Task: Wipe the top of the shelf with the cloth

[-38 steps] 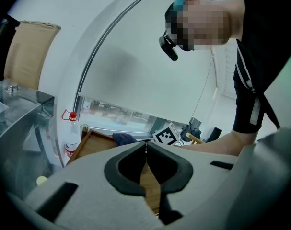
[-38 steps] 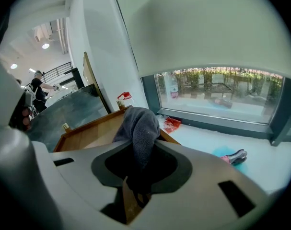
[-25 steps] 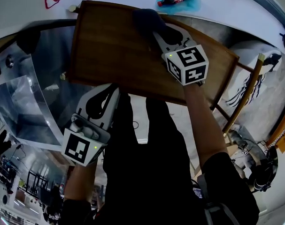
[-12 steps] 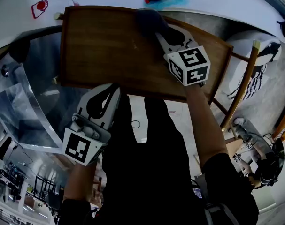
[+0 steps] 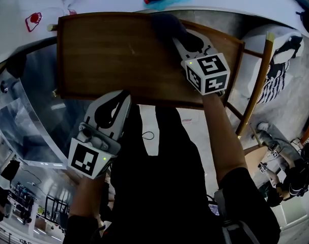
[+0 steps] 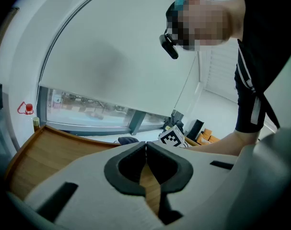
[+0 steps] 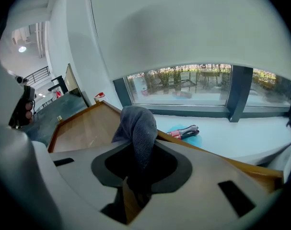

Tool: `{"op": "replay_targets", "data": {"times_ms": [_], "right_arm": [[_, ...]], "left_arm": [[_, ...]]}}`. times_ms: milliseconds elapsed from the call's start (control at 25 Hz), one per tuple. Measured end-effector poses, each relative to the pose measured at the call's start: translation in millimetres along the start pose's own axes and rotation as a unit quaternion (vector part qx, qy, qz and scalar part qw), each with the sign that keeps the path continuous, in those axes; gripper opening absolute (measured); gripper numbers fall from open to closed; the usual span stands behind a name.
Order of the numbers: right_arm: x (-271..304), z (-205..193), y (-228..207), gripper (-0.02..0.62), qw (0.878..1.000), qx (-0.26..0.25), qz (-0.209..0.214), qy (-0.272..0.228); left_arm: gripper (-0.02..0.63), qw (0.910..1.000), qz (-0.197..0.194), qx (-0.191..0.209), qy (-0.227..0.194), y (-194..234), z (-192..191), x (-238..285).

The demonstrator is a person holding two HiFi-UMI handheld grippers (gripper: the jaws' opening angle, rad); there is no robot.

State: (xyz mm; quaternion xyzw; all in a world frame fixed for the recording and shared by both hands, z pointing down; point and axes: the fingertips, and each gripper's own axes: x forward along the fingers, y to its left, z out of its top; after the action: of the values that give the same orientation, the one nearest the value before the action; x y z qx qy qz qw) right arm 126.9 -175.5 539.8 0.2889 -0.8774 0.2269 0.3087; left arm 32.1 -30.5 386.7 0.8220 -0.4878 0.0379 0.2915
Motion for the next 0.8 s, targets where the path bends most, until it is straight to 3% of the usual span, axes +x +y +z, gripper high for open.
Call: {"op": "replay_targets", "data": {"times_ms": [800], "right_arm": [[-52.1, -30.8, -59.9, 0.094, 0.998, 0.032, -0.059, -0.001]], "left_arm": [[0.025, 0.999, -0.038, 0.016, 0.015, -38.8, -1.7, 35.7]]}}
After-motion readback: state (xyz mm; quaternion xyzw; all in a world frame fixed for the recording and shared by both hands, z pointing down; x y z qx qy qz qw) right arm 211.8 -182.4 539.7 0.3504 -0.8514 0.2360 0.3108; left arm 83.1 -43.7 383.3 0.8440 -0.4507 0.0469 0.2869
